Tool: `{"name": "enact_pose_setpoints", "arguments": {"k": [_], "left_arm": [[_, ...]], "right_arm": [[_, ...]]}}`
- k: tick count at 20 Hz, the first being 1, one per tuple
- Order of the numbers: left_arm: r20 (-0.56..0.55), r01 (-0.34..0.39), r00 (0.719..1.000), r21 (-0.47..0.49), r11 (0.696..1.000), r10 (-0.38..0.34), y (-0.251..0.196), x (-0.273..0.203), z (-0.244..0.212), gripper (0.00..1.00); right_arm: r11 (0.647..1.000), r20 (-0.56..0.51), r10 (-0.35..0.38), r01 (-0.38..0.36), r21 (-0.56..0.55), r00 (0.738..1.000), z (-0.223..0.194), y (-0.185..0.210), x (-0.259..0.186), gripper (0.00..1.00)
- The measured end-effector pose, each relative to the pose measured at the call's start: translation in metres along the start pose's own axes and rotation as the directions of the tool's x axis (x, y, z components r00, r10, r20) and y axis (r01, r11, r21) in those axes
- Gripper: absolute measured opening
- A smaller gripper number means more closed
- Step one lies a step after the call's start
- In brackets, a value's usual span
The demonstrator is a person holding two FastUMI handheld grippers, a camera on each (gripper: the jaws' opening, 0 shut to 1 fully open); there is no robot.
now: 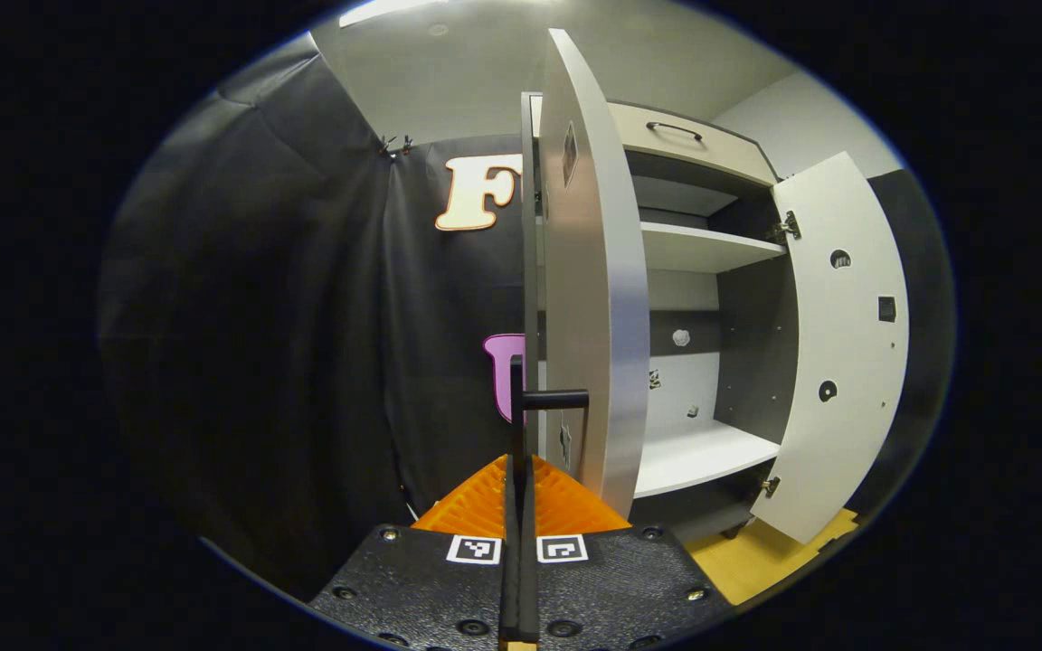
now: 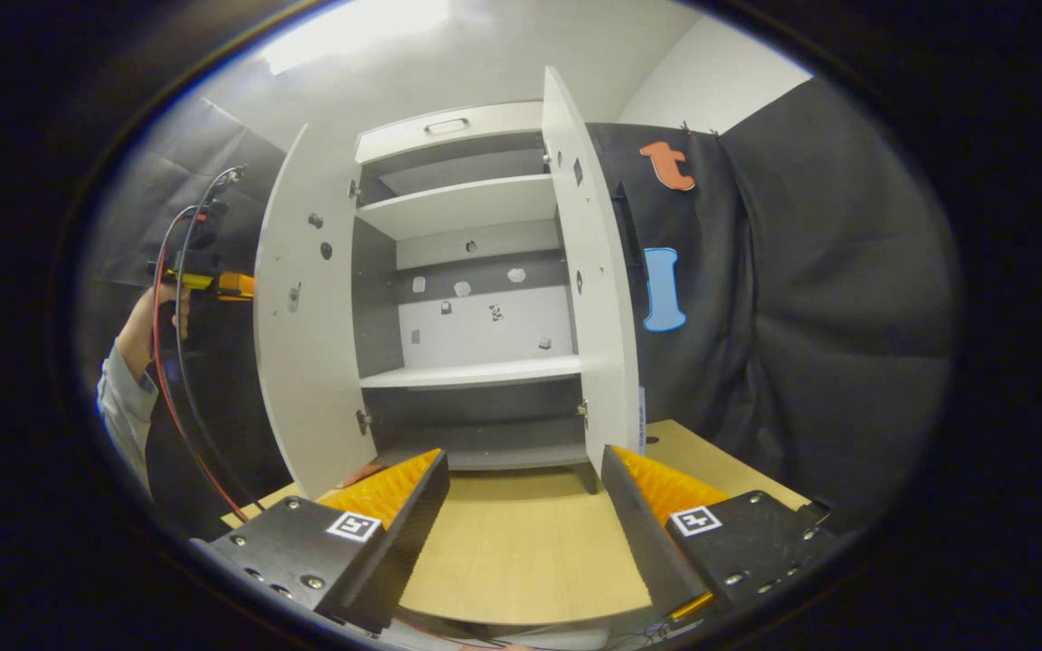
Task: Open the right door of the double-door shoe cabinet with the right hand, and open the left door with the left hand.
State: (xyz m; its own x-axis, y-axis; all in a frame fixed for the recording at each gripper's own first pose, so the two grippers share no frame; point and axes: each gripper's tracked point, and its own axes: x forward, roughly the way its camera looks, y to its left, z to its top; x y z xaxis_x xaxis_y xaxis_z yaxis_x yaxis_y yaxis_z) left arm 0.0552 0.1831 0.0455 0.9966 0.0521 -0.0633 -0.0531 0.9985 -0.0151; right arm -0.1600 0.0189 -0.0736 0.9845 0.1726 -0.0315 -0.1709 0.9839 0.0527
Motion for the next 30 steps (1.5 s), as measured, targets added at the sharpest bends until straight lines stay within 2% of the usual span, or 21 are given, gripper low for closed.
{"name": "enact_pose_setpoints", "arguments": {"k": [11,12,13,17,18,22,23,24,25,26,30], "left_arm": [[-0.001,0.008,1.000,-0.004,1.000,-0.008,-0.001,-0.004,-0.003,0.01],[-0.006,0.002,1.000,-0.005,1.000,-0.002,-0.001,-0.008,-0.004,0.03],[-0.013,-0.003,1.000,0.003,1.000,0.003,-0.001,-0.011,-0.007,0.00],[0.005,-0.043,0.999,0.001,0.999,0.043,0.002,-0.028,-0.007,0.28],[0.008,-0.055,0.998,-0.008,0.998,0.055,0.003,-0.036,-0.008,0.41],[0.010,-0.099,0.995,-0.027,0.995,0.099,0.004,-0.056,-0.015,0.75],[0.012,-0.112,0.994,-0.024,0.993,0.112,0.004,-0.059,-0.017,0.78],[-0.002,-0.117,0.993,-0.024,0.993,0.117,0.000,-0.066,-0.020,0.96],[-0.013,-0.123,0.992,-0.021,0.992,0.122,-0.005,-0.073,-0.026,1.00],[-0.013,-0.122,0.992,-0.009,0.992,0.122,-0.010,-0.079,-0.029,0.96],[0.044,-0.121,0.992,0.015,0.992,0.121,-0.044,-0.109,-0.032,0.96]], "right_arm": [[1.000,0.003,-0.008,0.008,0.009,1.000,-0.003,-0.006,0.002,1.00],[1.000,0.003,-0.008,0.008,0.007,1.000,-0.003,-0.007,0.003,1.00],[1.000,0.005,-0.009,0.008,0.006,1.000,-0.003,-0.007,0.003,1.00],[1.000,0.013,-0.012,0.012,0.002,1.000,0.003,-0.007,0.008,1.00],[1.000,0.016,-0.013,0.013,-0.002,1.000,0.006,-0.007,0.009,1.00],[1.000,0.029,-0.028,0.028,-0.005,0.999,0.021,-0.012,0.017,1.00],[1.000,0.032,-0.029,0.029,-0.005,0.999,0.025,-0.012,0.020,1.00],[1.000,0.037,-0.031,0.031,-0.004,0.999,0.029,-0.013,0.023,1.00],[0.999,0.039,-0.035,0.035,-0.004,0.999,0.033,-0.014,0.025,1.00],[0.999,0.041,-0.038,0.038,-0.003,0.998,0.035,-0.015,0.027,1.00],[0.999,0.047,-0.033,0.033,0.003,0.998,0.044,-0.011,0.032,1.00]]}}
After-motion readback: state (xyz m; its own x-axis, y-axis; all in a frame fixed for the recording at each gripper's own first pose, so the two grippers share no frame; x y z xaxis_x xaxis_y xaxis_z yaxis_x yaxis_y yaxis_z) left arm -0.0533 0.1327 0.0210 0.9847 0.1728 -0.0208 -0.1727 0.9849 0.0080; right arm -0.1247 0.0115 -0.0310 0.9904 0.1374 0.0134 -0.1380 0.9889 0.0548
